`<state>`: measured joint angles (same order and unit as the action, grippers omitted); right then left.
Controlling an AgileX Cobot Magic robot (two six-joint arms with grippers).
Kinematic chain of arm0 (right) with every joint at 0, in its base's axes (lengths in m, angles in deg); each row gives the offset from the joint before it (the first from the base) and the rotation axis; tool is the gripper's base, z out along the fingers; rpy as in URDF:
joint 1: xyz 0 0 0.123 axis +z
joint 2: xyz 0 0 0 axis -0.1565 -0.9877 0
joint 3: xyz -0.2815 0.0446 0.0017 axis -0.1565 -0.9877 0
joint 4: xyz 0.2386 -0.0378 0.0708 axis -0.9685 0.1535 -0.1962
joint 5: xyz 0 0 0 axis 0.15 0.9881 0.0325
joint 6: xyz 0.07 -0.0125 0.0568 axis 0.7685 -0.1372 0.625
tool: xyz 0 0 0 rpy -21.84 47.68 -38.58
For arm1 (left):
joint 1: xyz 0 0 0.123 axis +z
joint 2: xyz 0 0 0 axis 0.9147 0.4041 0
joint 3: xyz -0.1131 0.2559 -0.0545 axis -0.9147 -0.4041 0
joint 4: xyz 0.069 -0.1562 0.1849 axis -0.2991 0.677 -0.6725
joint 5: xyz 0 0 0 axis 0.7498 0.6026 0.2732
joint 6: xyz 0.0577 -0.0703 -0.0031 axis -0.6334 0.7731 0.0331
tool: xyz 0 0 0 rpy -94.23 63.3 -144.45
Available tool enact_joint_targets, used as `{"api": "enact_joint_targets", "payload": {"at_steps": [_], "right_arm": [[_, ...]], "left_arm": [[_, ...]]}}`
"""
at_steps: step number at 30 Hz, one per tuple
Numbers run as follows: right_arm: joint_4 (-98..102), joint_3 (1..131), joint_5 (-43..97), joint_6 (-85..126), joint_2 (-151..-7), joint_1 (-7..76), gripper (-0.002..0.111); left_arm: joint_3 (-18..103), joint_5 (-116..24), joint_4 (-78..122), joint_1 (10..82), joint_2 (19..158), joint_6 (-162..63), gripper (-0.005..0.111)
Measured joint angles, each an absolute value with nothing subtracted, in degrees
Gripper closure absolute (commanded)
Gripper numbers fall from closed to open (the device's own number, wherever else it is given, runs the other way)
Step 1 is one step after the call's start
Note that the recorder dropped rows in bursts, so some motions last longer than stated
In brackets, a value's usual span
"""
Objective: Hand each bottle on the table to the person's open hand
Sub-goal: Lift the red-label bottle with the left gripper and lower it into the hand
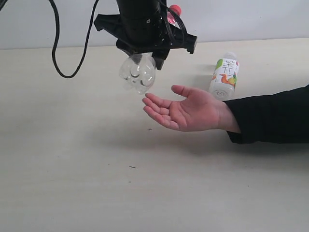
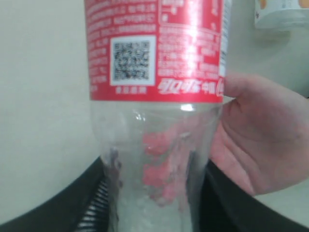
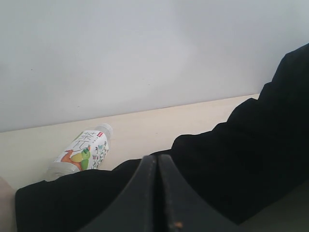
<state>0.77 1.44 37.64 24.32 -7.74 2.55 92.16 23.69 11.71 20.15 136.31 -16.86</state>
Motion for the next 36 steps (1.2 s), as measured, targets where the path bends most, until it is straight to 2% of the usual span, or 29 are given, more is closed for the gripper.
{"api": "enact_joint_targets", "payload": {"at_steps": [21, 36], "right_arm": [[0.77, 1.44, 37.64, 24.32, -7.74, 2.55, 0.108], [0.77, 1.44, 37.64, 24.32, -7.74, 2.55, 0.108]], "left_arm": [[92.16, 23.69, 15.13, 11.92, 136.31, 4.01, 0.107], [92.16, 23.69, 12.34, 11.41, 142.69, 7.35, 0.107]]}}
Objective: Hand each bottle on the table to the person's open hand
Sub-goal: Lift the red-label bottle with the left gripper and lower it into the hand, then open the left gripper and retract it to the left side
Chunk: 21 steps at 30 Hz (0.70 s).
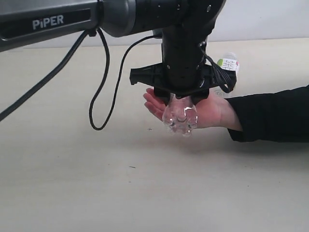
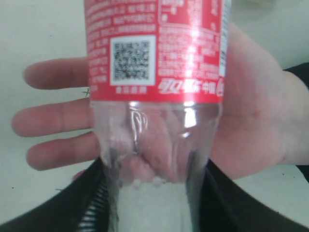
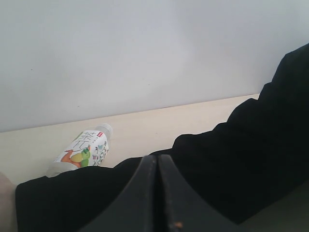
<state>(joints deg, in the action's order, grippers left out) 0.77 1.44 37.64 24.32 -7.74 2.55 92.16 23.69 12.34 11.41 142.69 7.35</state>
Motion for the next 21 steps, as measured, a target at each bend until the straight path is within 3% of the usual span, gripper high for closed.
{"api": "enact_joint_targets", "payload": {"at_steps": [3, 5, 13, 15, 17, 21], "right_arm": [[0.77, 1.44, 37.64, 24.32, -7.74, 2.55, 0.108], [0.77, 1.44, 37.64, 24.32, -7.74, 2.55, 0.108], [0.77, 1.44, 37.64, 24.32, -7.74, 2.55, 0.108], [0.77, 1.44, 37.64, 24.32, -7.74, 2.55, 0.108], [0.77, 1.44, 37.64, 24.32, -7.74, 2.55, 0.108], [0.77, 1.44, 37.64, 24.32, -7.74, 2.55, 0.108]], "left_arm": [[92.16, 23.69, 12.34, 11.41, 143.06, 7.35, 0.103], [92.16, 23.69, 12.34, 11.41, 143.06, 7.35, 0.094], [92.16, 23.69, 12.34, 11.41, 143.06, 7.35, 0.033], [92.16, 23.69, 12.24, 11.41, 143.06, 7.35, 0.022], [92.16, 23.69, 11.79, 11.41, 143.06, 7.35, 0.016], [92.16, 23.69, 10.35, 11.41, 143.06, 6.38, 0.015]]}}
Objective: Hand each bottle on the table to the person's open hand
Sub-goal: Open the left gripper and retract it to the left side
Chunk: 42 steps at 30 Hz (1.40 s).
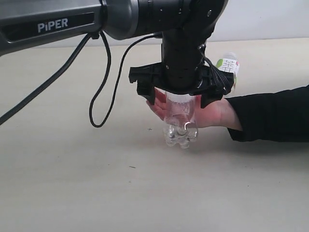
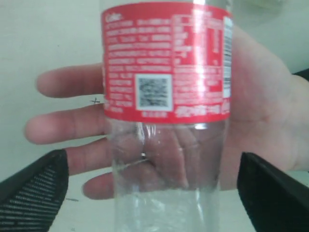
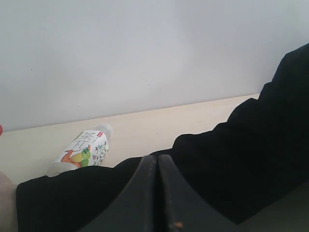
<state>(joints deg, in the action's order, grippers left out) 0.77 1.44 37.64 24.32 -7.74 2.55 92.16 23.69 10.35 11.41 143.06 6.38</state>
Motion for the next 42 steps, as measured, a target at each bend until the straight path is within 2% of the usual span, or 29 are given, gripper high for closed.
{"api": "enact_joint_targets", "payload": {"at_steps": [11, 24, 27, 30, 33, 34, 42], "right_arm": [[0.77, 1.44, 37.64, 24.32, -7.74, 2.55, 0.108], [0.77, 1.44, 37.64, 24.32, -7.74, 2.55, 0.108], [0.77, 1.44, 37.64, 24.32, -7.74, 2.55, 0.108], [0.77, 1.44, 37.64, 24.32, -7.74, 2.55, 0.108], [0.77, 1.44, 37.64, 24.32, -7.74, 2.55, 0.108], [0.77, 1.44, 37.64, 24.32, -7.74, 2.55, 0.108], [0.77, 1.44, 37.64, 24.32, -7.74, 2.55, 0.108]], "left_arm": [[92.16, 23.69, 7.79, 11.41, 142.59, 2.34, 0.016], [92.16, 22.2, 10.44, 11.41, 132.81, -7.41, 0.018], [92.16, 22.57, 11.65, 11.32, 130.18, -10.69, 0.033], [92.16, 23.17, 11.77, 11.32, 127.07, -13.15, 0.062], [92.16, 23.41, 11.77, 11.32, 123.84, -14.66, 0.1], [92.16, 23.44, 11.77, 11.32, 122.7, -14.93, 0.106], [85.39, 23.55, 10.86, 11.32, 112.35, -18.79, 0.107]]}}
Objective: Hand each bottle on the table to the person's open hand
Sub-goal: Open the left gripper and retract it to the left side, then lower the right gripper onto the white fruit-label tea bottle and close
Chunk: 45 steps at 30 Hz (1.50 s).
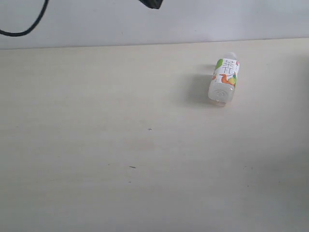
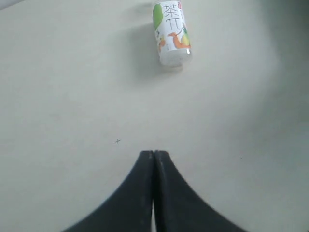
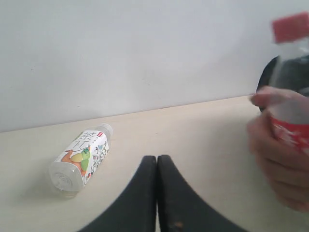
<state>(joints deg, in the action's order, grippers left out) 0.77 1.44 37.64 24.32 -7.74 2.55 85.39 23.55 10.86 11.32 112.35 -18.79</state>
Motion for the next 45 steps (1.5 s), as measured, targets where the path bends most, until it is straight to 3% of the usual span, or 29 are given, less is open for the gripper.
{"api": "enact_joint_targets", "payload": {"at_steps": [5, 18, 24, 32, 45], "right_arm": [[0.77, 1.44, 37.64, 24.32, -7.74, 2.55, 0.108], [0.77, 1.44, 37.64, 24.32, -7.74, 2.55, 0.108], [0.77, 1.44, 37.64, 24.32, -7.74, 2.55, 0.108], [0.77, 1.44, 37.64, 24.32, -7.74, 2.55, 0.108], [0.41, 1.44, 36.04, 24.32, -7.74, 2.55, 0.108]], "left_arm": [[72.5, 18.63, 8.72, 11.32, 102.4, -19.14, 0.107], [17.52, -44.24, 6.55, 11.32, 67.76, -19.58, 0.107], [0.56, -64.97, 5.6, 11.32, 58.49, -23.28, 0.107], [-5.76, -69.02, 8.3, 13.07, 55.83, -32.44, 0.107], [-6.01, -62.35, 20.15, 27.44, 55.83, -36.72, 0.107]]}}
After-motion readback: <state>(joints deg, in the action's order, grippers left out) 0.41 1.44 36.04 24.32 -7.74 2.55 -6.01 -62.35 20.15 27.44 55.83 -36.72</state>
